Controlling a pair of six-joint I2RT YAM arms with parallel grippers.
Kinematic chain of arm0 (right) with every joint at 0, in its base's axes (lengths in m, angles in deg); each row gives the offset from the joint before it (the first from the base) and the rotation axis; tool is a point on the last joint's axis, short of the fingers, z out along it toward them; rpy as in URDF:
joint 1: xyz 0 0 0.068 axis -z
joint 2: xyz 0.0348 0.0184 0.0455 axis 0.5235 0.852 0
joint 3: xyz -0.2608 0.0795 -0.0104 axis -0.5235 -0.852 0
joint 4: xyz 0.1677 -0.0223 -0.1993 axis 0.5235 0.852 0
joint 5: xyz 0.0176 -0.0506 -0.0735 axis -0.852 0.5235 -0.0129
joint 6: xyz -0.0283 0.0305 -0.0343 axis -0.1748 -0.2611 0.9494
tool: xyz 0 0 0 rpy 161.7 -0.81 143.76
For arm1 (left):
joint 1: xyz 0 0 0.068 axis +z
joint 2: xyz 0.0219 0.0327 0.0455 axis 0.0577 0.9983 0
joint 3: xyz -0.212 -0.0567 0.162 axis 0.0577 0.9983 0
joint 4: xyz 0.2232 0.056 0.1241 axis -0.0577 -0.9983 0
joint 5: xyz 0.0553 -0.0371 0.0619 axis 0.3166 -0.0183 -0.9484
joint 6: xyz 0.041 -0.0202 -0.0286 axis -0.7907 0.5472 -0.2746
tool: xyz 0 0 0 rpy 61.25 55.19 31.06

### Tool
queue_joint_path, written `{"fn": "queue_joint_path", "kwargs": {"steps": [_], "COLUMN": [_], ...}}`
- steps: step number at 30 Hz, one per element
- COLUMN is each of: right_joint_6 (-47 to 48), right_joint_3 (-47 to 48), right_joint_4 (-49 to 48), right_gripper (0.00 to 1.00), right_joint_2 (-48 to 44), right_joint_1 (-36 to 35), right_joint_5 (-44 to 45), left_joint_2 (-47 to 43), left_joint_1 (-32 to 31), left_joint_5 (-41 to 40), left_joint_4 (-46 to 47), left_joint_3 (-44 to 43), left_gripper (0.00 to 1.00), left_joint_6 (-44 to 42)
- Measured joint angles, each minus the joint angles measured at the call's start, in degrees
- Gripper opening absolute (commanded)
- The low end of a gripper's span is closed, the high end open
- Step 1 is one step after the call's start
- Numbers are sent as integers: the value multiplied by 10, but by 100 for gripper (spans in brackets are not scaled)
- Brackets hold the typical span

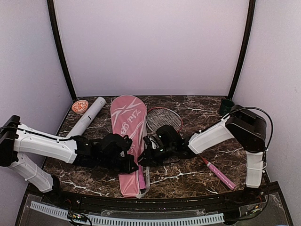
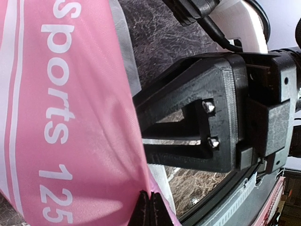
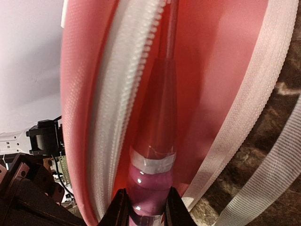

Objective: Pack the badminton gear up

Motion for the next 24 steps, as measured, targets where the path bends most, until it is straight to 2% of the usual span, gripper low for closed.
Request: {"fn": "queue_joint_path", "kwargs": {"steps": [12, 16, 24], "right_joint_6": [29, 20, -35], "right_joint_3": [10, 8, -55], "right_joint_4": [53, 42, -42], "right_gripper": [0, 0, 0], "right_joint_2": [-12, -14, -70], "right_joint_1": [-5, -5, 3], "right_joint_5": [51, 49, 56], "left_joint_2": [-14, -14, -38], "left_joint_1": [4, 4, 4], "left_joint_5": [5, 6, 6], "left_joint_4": [61, 80, 121], "left_joint_3": [21, 31, 46], "left_gripper": [0, 0, 0], "left_joint_6": [1, 7, 17]}}
